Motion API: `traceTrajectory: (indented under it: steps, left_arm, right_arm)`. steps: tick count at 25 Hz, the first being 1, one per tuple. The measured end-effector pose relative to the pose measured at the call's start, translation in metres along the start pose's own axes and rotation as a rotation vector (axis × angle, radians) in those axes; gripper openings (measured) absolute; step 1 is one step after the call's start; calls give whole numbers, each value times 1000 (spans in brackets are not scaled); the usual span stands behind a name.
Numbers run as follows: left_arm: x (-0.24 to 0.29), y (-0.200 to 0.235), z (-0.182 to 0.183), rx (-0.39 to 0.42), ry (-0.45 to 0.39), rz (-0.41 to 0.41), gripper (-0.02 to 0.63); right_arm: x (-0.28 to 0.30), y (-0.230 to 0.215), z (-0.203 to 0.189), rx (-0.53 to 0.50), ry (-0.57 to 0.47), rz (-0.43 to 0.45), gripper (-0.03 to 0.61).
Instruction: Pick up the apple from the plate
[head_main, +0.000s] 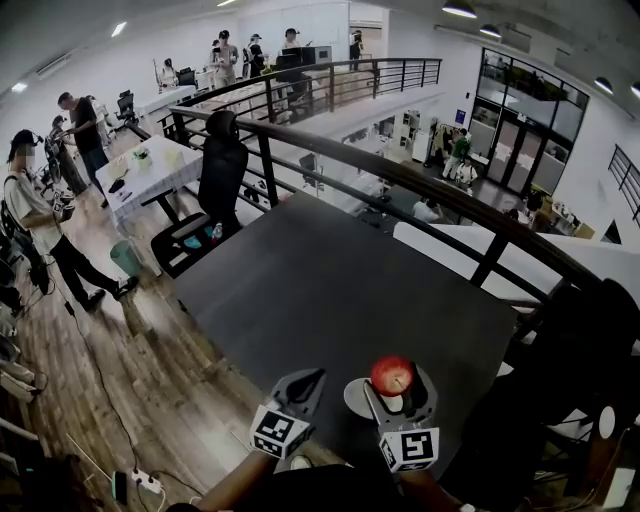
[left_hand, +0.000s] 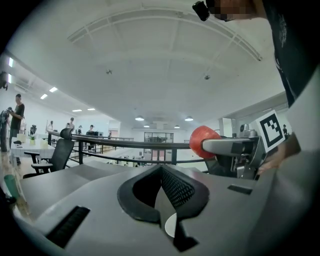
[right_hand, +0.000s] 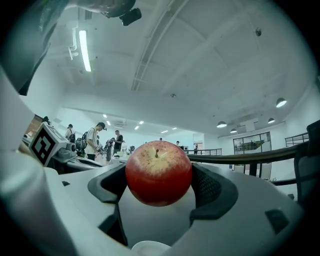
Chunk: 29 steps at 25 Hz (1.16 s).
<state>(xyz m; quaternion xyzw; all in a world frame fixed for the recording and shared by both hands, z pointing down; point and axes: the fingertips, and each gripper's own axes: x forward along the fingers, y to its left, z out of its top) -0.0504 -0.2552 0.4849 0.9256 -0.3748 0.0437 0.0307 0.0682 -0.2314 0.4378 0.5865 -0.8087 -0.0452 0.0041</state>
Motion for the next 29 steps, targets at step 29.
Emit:
traceTrajectory:
  steps: [29]
  left_arm:
    - [-2, -13, -6, -15, 15, -7, 23]
  right_arm:
    - [7, 0, -13, -20, 36, 1, 387]
